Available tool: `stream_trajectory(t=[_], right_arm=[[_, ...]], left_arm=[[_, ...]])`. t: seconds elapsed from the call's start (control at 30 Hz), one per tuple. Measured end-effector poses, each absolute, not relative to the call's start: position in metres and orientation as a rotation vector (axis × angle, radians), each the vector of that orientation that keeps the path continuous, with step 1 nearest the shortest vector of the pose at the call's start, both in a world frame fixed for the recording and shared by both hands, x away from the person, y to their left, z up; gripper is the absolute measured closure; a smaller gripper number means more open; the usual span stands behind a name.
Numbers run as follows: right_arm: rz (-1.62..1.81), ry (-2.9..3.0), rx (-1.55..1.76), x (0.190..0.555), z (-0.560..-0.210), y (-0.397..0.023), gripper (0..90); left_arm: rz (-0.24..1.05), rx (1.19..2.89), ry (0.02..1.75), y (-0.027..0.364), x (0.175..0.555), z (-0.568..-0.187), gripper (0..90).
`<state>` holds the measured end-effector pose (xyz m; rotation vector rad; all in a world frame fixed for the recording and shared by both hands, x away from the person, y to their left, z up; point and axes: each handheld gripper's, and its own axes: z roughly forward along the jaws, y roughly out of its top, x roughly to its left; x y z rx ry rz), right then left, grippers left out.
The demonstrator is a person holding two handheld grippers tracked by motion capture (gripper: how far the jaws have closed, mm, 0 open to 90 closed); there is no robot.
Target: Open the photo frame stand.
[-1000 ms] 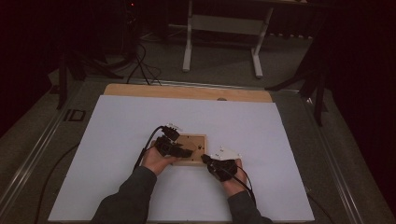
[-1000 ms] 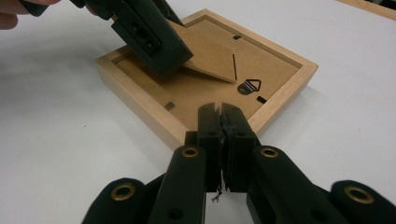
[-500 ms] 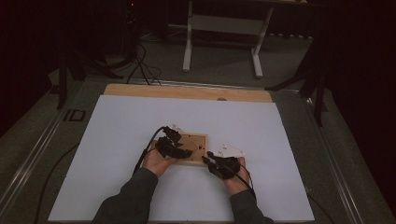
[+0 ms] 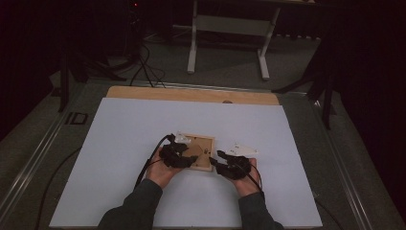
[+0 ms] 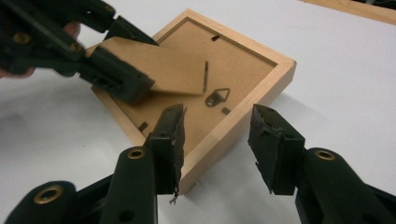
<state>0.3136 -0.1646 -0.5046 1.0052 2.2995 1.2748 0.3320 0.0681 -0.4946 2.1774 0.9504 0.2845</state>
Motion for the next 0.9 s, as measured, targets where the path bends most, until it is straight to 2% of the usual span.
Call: stream_trajectory(t=[0.3, 0.63, 0.9], right_arm=[[1.295, 2.290, 1.022, 0.317, -0.497, -0.170, 54.2], [1.306, 2.294, 1.042, 0.331, -0.490, -0.173, 56.4], [1.318, 2.364, 1.087, 0.354, -0.486, -0.168, 49.0]], left_arm=[[0.424, 2.174, 0.877, 0.066, 0.314, -0.495, 52.9], [0.474, 2.162, 0.838, 0.069, 0.307, -0.500, 52.8], [0.515, 2.159, 0.810, 0.069, 0.302, -0.501, 52.8]])
